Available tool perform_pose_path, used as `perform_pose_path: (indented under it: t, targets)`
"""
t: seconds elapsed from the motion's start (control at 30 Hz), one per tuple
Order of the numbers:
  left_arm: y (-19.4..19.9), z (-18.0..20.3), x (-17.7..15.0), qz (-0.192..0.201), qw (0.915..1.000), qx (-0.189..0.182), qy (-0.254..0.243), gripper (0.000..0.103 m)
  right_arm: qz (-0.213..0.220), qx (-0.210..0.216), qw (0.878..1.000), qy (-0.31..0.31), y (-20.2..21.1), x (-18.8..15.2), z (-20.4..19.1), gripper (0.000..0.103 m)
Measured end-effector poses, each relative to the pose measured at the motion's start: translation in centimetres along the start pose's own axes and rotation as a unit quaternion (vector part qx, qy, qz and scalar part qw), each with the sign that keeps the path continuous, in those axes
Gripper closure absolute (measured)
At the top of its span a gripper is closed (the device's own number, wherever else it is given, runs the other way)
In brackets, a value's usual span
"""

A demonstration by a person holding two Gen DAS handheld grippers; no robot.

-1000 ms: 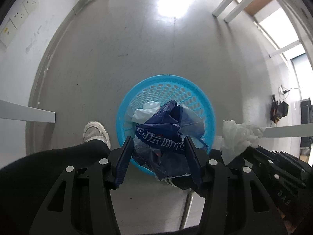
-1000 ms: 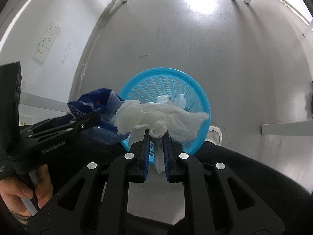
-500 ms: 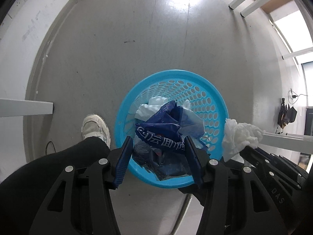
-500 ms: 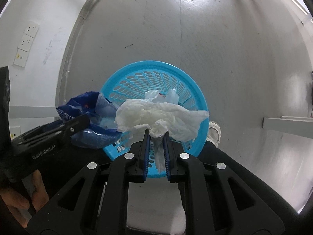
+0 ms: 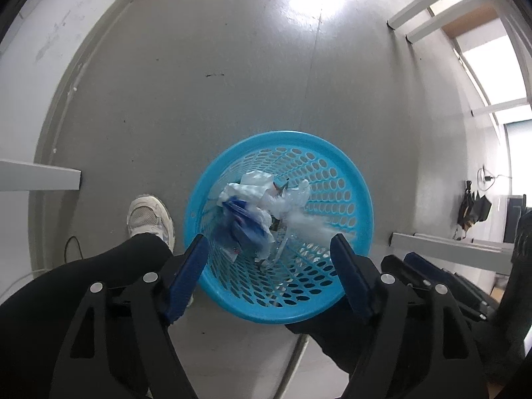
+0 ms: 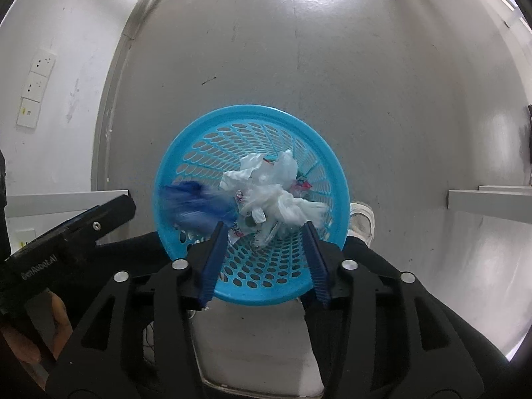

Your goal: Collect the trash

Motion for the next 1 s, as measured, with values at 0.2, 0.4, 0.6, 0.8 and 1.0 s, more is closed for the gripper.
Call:
perform_pose_path:
  t: [0.2,0.4,0.6,0.8,1.0]
  targets:
    - [1.0,0.7,-0.3,0.012,0.9999,0.003,-0.011,0.028,0.012,-0.003,1.0,0.012,0.9,-0.2,-0.5,0.057]
    - [3.7,1.1,-1.5,0.032,0.9985,0.006,-0.043,0.023,0.041,-0.002,0.999,0.03,3.8,-1.5,-1.1,0.048]
    - [7.9,1.0,-3.1,0.085,0.9917,0.034,-0.091,0.016,0.073,0.0,0.995,0.068,7.3,-3.5,-2.6,0.043]
    - [10.7,1.3,-5.7,0.1,0.9873,0.019,-0.122,0.01,0.113,0.007,0.989,0.097,11.2,-5.6,-3.6,0.028]
    - [13.3,1.5,-8.6,0.117,0.982,-0.016,-0.147,0.006,0.128,0.028,0.985,0.11,14.1,-7.9,-4.0,0.013]
Point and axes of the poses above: each gripper's, at about its wrist camera, not at the fingertips, and y roughly against the way its jaws point, z to its right, x to its top, the point moved 7 cm from there along -y, roughly the way its jaws point, and after that the axes turned 4 degrees about x, right-handed, at the moved point
